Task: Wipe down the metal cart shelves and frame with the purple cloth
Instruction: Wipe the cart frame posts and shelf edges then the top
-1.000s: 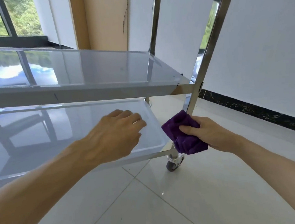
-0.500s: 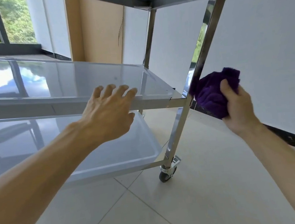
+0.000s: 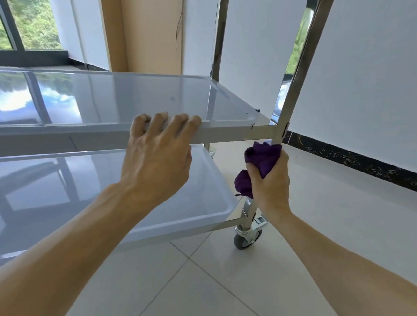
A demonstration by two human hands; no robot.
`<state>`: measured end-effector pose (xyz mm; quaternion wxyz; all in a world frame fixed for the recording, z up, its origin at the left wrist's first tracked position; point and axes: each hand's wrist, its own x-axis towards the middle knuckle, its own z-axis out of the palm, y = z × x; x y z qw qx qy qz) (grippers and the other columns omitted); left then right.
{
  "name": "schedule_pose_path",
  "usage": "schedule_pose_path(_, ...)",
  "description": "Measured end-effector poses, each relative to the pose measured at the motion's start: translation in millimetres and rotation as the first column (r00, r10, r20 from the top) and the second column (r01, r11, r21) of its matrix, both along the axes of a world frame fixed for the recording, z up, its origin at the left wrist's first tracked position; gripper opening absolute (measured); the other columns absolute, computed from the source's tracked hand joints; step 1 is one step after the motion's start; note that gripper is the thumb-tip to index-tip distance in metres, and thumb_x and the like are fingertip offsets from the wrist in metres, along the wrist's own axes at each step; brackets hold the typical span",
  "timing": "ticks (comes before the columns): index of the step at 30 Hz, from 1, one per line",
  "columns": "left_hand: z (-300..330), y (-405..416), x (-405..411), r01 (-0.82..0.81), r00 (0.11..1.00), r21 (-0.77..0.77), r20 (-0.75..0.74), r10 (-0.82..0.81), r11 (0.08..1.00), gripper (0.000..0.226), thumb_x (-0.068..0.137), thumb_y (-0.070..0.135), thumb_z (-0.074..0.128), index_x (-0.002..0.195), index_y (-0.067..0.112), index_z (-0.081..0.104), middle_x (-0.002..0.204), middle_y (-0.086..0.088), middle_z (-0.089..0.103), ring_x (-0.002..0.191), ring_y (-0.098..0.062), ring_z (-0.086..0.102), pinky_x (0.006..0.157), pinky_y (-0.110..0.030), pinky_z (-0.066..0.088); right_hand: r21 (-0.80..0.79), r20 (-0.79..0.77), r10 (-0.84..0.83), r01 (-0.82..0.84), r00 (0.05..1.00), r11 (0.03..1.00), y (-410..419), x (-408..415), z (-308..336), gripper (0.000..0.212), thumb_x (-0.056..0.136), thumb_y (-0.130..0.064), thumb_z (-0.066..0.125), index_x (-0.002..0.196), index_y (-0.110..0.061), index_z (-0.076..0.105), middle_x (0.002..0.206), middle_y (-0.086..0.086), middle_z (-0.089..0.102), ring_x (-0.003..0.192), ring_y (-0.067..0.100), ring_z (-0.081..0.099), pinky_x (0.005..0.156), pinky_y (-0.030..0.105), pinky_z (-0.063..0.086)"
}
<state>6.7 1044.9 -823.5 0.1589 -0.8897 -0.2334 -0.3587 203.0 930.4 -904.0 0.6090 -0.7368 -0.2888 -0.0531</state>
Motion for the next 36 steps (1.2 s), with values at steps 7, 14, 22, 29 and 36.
schedule_pose_path(7,-1,3,-1,-0.004,1.000,0.026,0.011,0.004,1.000,0.049,0.086,0.016,0.062,0.134,0.019,0.051,0.129,0.000,0.060,0.118,-0.033,0.054,0.102,-0.049,0.032,-0.219,-0.283,0.019,-0.084,0.959,0.972,-7,-6,-73,0.046,0.091,-0.011,0.065,0.128,-0.017,0.038,0.121,0.001,0.057,0.114,0.026,0.059,0.092,0.036,0.051)
schedule_pose_path(14,-2,8,4,-0.029,0.999,0.018,0.014,0.028,0.999,0.051,0.086,0.016,0.061,0.135,0.020,0.048,0.130,0.001,0.060,0.119,-0.034,0.053,0.101,-0.049,0.030,-0.089,-0.137,0.075,-0.087,0.988,0.992,-2,12,-20,0.038,0.089,-0.018,0.071,0.112,-0.027,0.042,0.094,-0.018,0.054,0.085,0.003,0.057,0.057,-0.001,0.041)
schedule_pose_path(22,-1,11,3,-0.026,1.000,0.011,0.010,0.025,1.000,0.054,0.084,0.015,0.064,0.135,0.020,0.048,0.131,0.000,0.059,0.119,-0.035,0.052,0.102,-0.050,0.030,-0.051,-0.031,0.073,-0.074,0.997,0.996,1,13,11,0.049,0.088,-0.017,0.072,0.127,-0.022,0.043,0.105,-0.016,0.056,0.096,0.007,0.058,0.078,0.016,0.047)
schedule_pose_path(29,6,11,-2,0.027,0.999,-0.090,-0.034,-0.031,0.996,0.062,0.082,0.021,0.067,0.141,0.022,0.045,0.137,0.002,0.056,0.126,-0.032,0.048,0.108,-0.047,0.026,-0.780,-0.258,0.115,-0.277,0.959,0.561,-23,12,-19,0.049,0.089,-0.024,0.067,0.126,-0.006,0.040,0.112,0.009,0.053,0.094,0.023,0.053,0.078,0.031,0.042)
schedule_pose_path(36,30,6,-21,0.361,0.916,-0.390,0.320,-0.243,0.847,0.038,0.092,0.014,0.062,0.127,0.027,0.059,0.122,0.017,0.054,0.103,-0.004,0.050,0.092,-0.016,0.039,-0.786,-0.313,0.456,-0.497,0.833,0.368,-32,-13,69,0.026,0.083,-0.020,0.071,0.106,-0.014,0.061,0.098,0.009,0.070,0.091,0.026,0.070,0.075,0.034,0.059)
